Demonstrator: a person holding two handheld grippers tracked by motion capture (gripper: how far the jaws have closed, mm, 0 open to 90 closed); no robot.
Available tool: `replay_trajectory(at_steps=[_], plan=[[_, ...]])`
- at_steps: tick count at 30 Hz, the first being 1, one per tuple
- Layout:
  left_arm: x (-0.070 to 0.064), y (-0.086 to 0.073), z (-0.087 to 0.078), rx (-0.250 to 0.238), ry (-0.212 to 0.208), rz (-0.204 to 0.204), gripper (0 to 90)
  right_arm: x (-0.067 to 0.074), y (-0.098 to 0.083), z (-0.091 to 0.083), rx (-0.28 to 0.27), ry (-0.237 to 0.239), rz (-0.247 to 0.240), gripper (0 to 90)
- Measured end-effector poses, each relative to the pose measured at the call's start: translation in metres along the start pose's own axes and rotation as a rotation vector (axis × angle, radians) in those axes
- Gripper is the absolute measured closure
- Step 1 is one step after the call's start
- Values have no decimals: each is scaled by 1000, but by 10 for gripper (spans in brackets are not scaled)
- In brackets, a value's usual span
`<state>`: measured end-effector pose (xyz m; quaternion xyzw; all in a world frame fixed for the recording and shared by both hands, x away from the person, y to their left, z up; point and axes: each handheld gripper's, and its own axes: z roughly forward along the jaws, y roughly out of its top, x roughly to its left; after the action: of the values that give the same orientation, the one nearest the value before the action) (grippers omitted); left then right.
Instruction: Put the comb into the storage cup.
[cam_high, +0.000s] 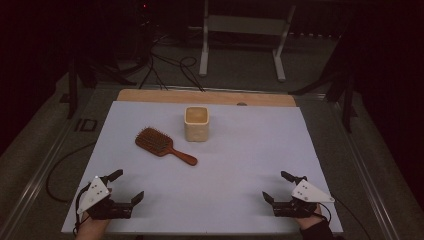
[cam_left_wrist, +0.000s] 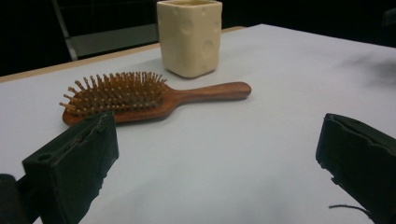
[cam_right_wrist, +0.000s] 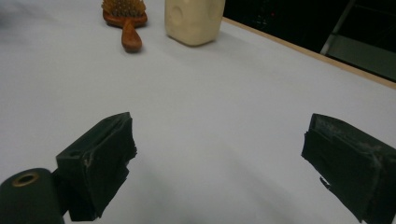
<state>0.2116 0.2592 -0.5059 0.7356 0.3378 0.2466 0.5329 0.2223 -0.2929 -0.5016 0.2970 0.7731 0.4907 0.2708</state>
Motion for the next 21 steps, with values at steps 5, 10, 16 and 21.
replay_trajectory(at_steps=[5, 10, 16, 21], plan=[[0, 1, -1, -6, -1, -5, 1, 1, 1, -1, -7, -15, -2, 81], [0, 1, -1, -5, -4, -8, 1, 0, 1, -1, -10, -23, 3, 81], [-4, 7, -1, -12, -21, -5, 1, 1, 2, -1, -16, -29, 3, 81], [-8, 13, 0, 13, -27, 3, 1, 4, 3, 1, -22, -36, -18, 81]])
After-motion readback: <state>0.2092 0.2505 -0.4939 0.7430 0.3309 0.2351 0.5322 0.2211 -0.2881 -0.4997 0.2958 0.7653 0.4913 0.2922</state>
